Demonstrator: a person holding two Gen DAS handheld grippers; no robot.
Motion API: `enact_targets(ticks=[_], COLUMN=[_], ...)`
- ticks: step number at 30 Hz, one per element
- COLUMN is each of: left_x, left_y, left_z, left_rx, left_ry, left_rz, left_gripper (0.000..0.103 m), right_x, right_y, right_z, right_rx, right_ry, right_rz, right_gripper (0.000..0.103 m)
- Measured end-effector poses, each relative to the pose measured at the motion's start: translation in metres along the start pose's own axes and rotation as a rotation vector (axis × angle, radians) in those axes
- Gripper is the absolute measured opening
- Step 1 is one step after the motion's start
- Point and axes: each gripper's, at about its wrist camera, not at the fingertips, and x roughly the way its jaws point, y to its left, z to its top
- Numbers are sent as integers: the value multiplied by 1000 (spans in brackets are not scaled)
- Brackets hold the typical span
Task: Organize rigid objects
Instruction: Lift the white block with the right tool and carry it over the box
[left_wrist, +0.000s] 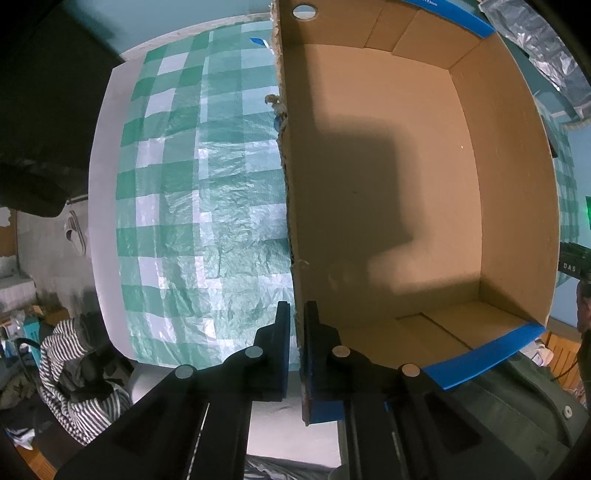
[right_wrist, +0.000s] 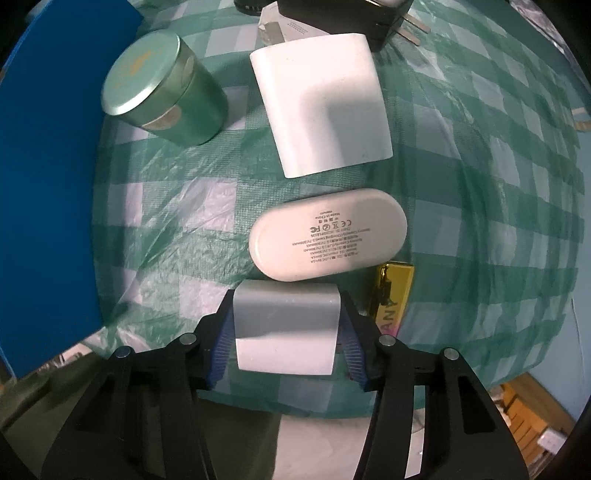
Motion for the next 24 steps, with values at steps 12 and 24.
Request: enact_targets(ticks=[12, 24], left_x=[3, 4], left_y=[2, 2], left_z=[-2, -1], left_rx=[-13, -13], left_ry=[20, 22], left_rz=[-1, 1], left_gripper=[7, 7], right_x=[-11, -33], right_y=[9, 60], right_z=[12, 40], right_rx=[-5, -68], right_ry=[-17, -71], right_rz=[6, 1], right_gripper=[49, 49])
